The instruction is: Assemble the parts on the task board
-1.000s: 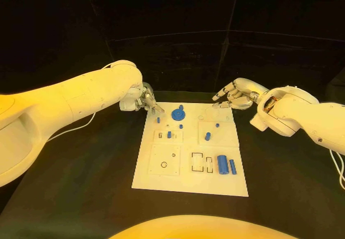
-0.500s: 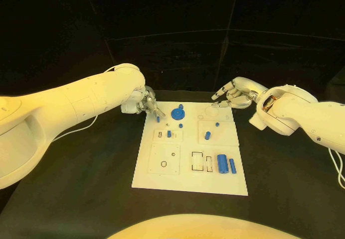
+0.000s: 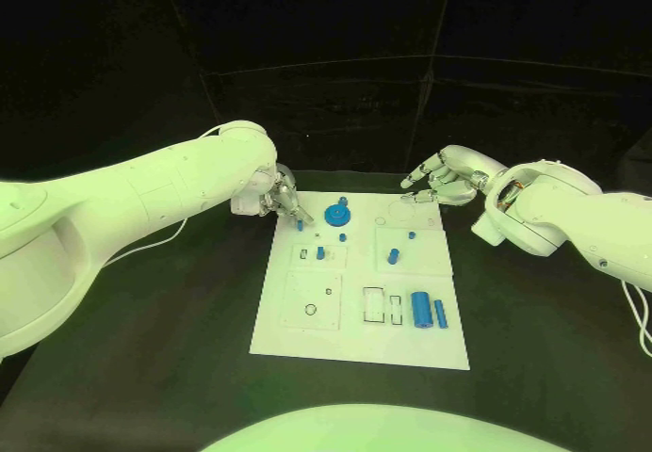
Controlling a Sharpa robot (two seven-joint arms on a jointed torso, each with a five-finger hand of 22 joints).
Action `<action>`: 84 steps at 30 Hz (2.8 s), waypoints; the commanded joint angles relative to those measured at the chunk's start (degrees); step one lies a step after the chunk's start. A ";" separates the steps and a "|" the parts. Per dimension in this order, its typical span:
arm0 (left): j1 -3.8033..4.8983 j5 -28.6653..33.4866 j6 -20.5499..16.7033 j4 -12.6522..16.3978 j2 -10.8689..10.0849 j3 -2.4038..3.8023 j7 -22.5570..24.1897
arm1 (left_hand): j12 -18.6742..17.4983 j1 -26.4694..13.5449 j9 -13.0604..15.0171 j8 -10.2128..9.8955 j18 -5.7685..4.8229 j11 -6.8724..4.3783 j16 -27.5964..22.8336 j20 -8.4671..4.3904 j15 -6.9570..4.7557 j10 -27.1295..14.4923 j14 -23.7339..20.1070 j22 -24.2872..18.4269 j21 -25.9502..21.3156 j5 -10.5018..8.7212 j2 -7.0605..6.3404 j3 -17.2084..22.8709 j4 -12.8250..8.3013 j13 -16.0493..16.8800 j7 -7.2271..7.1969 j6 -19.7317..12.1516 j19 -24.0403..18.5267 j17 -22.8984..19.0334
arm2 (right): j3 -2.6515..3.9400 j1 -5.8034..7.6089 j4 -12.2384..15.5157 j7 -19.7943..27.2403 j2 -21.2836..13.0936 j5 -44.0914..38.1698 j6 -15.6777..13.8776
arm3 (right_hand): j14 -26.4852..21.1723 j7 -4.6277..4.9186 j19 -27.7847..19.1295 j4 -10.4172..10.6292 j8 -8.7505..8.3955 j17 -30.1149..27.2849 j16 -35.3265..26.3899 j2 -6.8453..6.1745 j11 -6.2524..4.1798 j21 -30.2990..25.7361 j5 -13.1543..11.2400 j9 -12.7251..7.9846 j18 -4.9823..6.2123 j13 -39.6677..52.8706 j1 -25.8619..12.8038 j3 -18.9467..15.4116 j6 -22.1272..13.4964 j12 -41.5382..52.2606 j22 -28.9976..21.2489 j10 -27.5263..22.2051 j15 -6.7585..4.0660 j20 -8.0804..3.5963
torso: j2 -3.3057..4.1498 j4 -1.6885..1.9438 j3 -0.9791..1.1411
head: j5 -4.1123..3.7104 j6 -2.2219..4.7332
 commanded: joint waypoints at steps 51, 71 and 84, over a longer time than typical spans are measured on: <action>-0.27 7.59 -15.57 12.75 -8.67 0.05 1.23 | 0.13 1.34 -0.02 3.56 -0.25 -0.42 -0.12 0.12 -0.01 0.19 5.76 -0.25 -0.57 -0.06 0.39 35.34 -14.04 -1.56 -0.42 -0.57 -0.10 13.31 | 0.05 0.10 0.01 0.17 -0.36 -0.23 0.02 | 3.62 0.09 0.31 -0.03 0.30 5.16 -0.44 0.62 -0.15 -0.33 0.63 -0.04 0.48 0.57 0.43 -0.42 0.27 -0.40 5.10 -0.32 -0.22 -0.13 | -0.15 0.31 0.09 | 0.46 -0.43; -3.94 1.56 -21.15 27.94 -17.25 -0.12 3.31 | 0.27 0.62 0.18 4.04 -0.27 -0.52 -0.05 0.05 -0.08 0.35 5.79 -0.13 -0.51 -0.08 -0.46 36.64 -14.39 -1.51 -0.54 -0.47 0.00 13.46 | 0.04 0.09 -0.08 0.20 -0.48 -0.23 0.12 | 3.62 0.09 0.30 0.00 0.32 5.13 -0.46 0.63 -0.15 -0.35 0.74 -0.04 0.49 0.59 0.42 -0.48 0.28 -0.37 5.07 -0.30 -0.22 -0.13 | -0.08 0.24 0.06 | 0.82 -0.43; -5.08 -0.57 -20.67 29.63 -17.39 -0.16 2.71 | 0.44 0.43 0.22 4.16 -0.29 -0.56 0.02 0.03 -0.11 0.52 5.83 -0.02 -0.43 -0.08 -0.71 36.87 -14.43 -1.30 -0.61 -0.36 0.05 13.63 | 0.03 0.09 -0.17 0.22 -0.40 -0.23 0.22 | 3.62 0.09 0.27 0.04 0.34 5.11 -0.48 0.66 -0.15 -0.37 0.82 -0.04 0.50 0.58 0.39 -0.53 0.29 -0.38 5.02 -0.30 -0.22 -0.14 | -0.08 0.21 0.06 | 0.93 -0.70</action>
